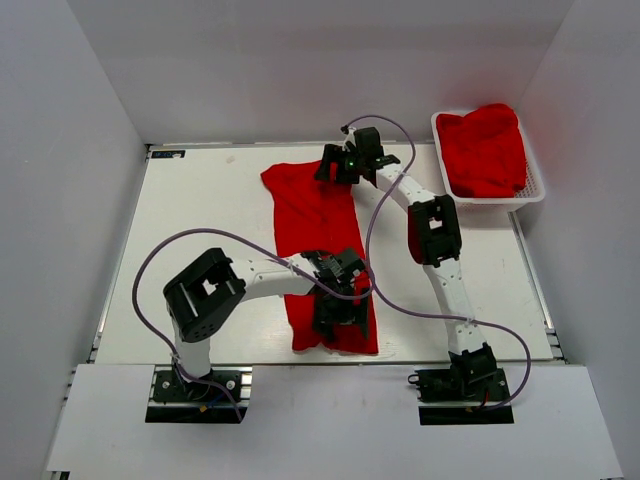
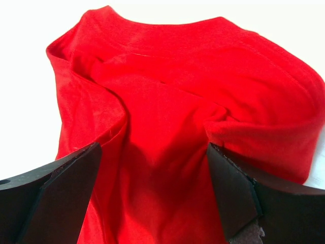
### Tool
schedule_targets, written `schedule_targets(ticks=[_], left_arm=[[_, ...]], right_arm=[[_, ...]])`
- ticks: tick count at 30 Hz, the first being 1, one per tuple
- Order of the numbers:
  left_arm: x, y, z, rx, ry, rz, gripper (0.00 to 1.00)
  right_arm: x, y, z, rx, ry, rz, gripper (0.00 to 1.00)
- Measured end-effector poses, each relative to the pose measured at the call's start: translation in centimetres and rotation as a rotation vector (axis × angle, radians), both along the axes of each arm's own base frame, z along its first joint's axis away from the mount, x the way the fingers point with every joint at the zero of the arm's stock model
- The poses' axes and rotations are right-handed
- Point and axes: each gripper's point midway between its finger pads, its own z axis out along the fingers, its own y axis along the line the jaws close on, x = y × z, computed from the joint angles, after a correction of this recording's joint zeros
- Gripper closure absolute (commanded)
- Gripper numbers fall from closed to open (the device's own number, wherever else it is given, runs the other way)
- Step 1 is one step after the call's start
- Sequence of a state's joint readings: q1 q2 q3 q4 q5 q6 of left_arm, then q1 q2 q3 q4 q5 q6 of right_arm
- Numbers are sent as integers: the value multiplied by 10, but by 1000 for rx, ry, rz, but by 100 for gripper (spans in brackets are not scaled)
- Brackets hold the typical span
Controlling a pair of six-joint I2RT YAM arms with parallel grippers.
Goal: Fold and stack the t-shirts
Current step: Fold the tshirt
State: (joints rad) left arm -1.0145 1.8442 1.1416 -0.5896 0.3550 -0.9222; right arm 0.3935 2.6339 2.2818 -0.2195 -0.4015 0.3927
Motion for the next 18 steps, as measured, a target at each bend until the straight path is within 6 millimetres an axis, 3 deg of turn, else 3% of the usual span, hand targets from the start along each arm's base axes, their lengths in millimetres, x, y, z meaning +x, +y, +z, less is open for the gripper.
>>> schedule_targets(ticks=[5,9,14,18], left_arm=[[0,25,-4,176,-19,17,0],[7,43,1,278,-65,33,0],[28,50,38,282,-178,64,0],[35,66,81,238,-271,124,0]], right_arm=[[0,-17,2,-71,-10,-35,10],[3,-36,19,-105,-25,-70,10],[6,-60,79,-148,-121,-108,10],[-17,-75,121,-207,-173,-126,10]])
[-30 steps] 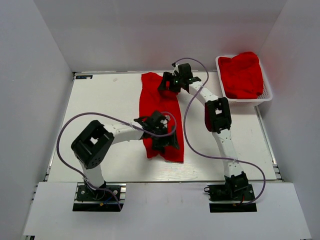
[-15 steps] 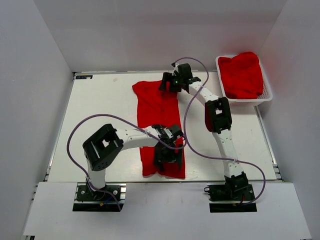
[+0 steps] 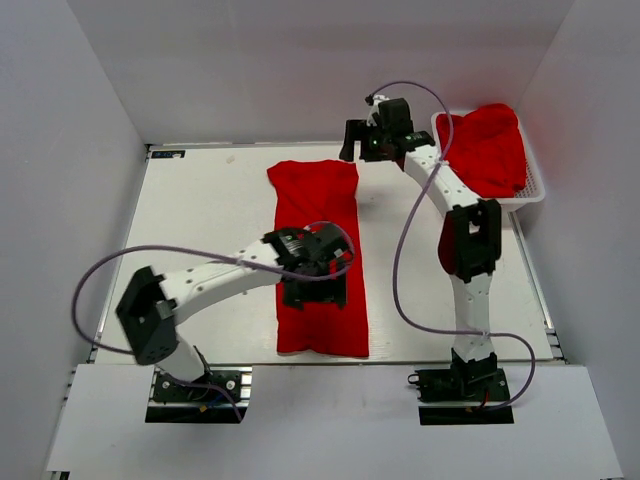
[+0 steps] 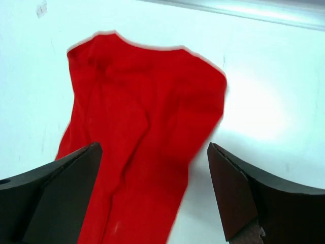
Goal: Fold and stack the t-shirts
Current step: Fold the tshirt
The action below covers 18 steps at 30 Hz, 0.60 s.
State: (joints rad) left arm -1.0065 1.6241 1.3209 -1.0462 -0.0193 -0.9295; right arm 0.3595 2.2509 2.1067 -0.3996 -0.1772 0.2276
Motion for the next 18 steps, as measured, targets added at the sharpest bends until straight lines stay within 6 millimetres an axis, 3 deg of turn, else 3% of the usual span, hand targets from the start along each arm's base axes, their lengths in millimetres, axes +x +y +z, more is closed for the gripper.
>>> schedule_targets(ticks=[2,4,7,11,13,18], left_arm=[[1,11,18,-41,-46,39,0],[-6,34,24,-51,-69,95,0],[-23,76,16,-36,-66,187,0],[-39,117,-5,0,-45,304,0],[-42,128,-13,10,-42,344,0],[-39,135,-35,37,-17,381,0]], right_arm=[[-23,-3,8,-41,5,-4,10],[-46,1,5,-89,20,7,10],[-76,21,-19,-169,65,38,10],[-107,51,-60,-257,142,68,10],[-114,60,-82,-301,178,58,10],[-100,67,-124,-378,215,-10,10]])
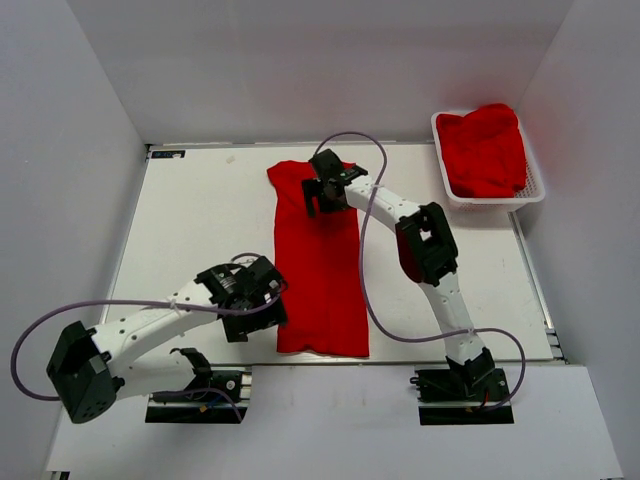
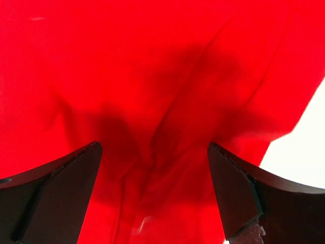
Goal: Fold and stack the t-shirts
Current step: Fold the tshirt
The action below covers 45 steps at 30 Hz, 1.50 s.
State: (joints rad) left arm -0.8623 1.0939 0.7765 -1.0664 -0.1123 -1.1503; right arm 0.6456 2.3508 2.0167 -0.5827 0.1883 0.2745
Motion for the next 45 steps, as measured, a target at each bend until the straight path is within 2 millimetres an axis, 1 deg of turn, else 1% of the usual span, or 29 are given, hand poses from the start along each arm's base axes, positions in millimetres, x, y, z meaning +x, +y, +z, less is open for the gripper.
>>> schedule_targets(ticks=[3,5,10,12,14,17,21,22,24,25,26,27,29,31,33,34,35,36,37,38,39,41,42,44,45], left_arm=[[10,-2,-9,20,13,-7,0],[18,-3,-10,21,5,-18,0],[45,-14,-1,-10,-49,-54,0],[54,-16,-3,-15,-53,-67,0],[57,-14,-10,-1,-34,-84,0],[59,-11,-21,20,1,-108,0],[63,-9,-23,18,4,-130,0],[64,-9,-22,15,1,-135,0],[66,-11,-22,8,-8,-149,0],[67,-12,-21,4,-14,-156,0],[68,-12,-21,2,-19,-162,0],[69,-13,-21,1,-23,-167,0],[70,-14,-22,3,-29,-183,0],[68,-15,-24,9,-23,-204,0],[65,-17,-28,11,-6,-222,0],[64,-20,-30,3,-2,-232,0],[62,-22,-33,-6,-1,-243,0],[59,-23,-35,-12,3,-252,0],[56,-23,-38,-16,9,-261,0],[52,-24,-40,-18,13,-270,0],[48,-23,-43,-19,20,-277,0],[39,-24,-49,-18,32,-298,0],[35,-25,-52,-18,38,-308,0],[29,-29,-55,-16,50,-330,0],[28,-31,-57,-16,54,-340,0]], right_arm=[[8,-4,-23,-39,12,-43,10],[15,-4,-21,-43,-3,-67,10],[41,1,-24,-37,-54,-147,10],[52,3,-24,-24,-78,-174,10],[60,2,-24,-13,-99,-196,10],[74,-3,-21,7,-131,-225,10],[88,-7,-16,64,-147,-228,10],[87,-9,-15,76,-144,-222,10],[83,-14,-7,90,-137,-205,10],[79,-16,0,95,-134,-196,10],[74,-16,13,113,-136,-179,10],[69,-16,28,133,-140,-163,10],[55,-16,66,181,-177,-127,10],[29,-22,113,229,-223,-96,10],[-3,-37,157,272,-274,-83,10],[-19,-45,174,297,-307,-79,10],[-37,-55,182,311,-325,-80,10],[-57,-67,184,320,-332,-86,10],[-77,-79,181,322,-327,-97,10],[-96,-91,167,319,-310,-109,10],[-115,-102,150,302,-277,-121,10],[-156,-125,103,243,-171,-140,10],[-175,-133,83,220,-117,-149,10],[-209,-143,50,181,-21,-142,10],[-225,-146,37,170,22,-140,10]])
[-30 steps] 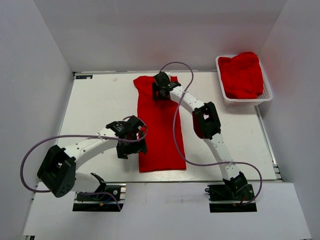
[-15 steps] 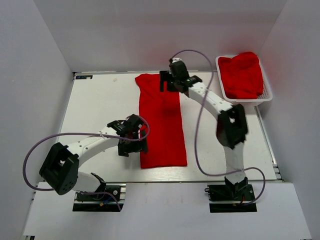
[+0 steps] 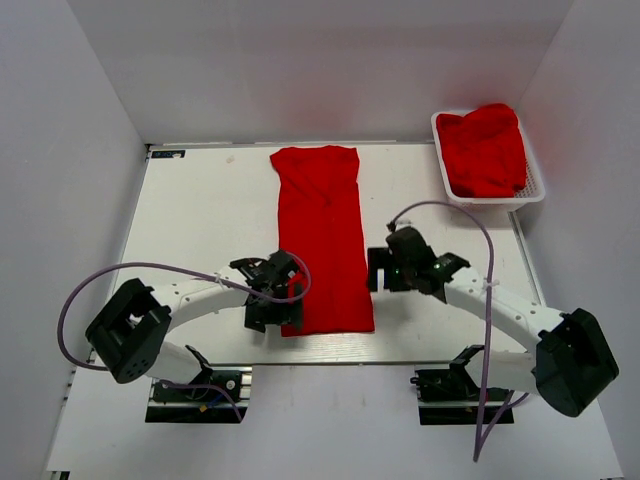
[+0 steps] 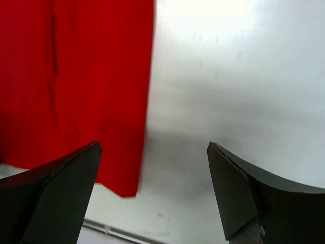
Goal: Fold and stack the t-shirts
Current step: Fold the tshirt
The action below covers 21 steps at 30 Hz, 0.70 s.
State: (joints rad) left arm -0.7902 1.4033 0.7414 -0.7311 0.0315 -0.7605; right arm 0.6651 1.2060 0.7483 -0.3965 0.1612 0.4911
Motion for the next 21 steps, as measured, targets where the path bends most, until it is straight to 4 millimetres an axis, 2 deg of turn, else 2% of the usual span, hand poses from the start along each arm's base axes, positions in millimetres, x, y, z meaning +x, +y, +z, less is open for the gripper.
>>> schedule_targets(ticks=[2,5,10,15,19,20,21], left_arm=[[-4,-4,-3,4,9,-14,0],[-7,-8,-3,-2,3,-18,0],[-6,-14,-2,-31,-20,-3,0],[-7,-20,-2,-47,-29,2,0],[-5,-24,-1,-77,-46,12,13],[-5,-25,-1,-84,-50,16,19],[-5,-25,-1,-88,-52,21,21]], right_arm=[[-24,-2,-17,-13,64,18,10],[-46,3,-31,-5,126,40,10],[-68,14,-40,17,182,47,10],[-81,15,-47,3,213,27,11],[-88,14,-56,-28,242,9,17],[-90,14,-58,-38,250,7,19],[-92,13,-60,-46,256,6,24]])
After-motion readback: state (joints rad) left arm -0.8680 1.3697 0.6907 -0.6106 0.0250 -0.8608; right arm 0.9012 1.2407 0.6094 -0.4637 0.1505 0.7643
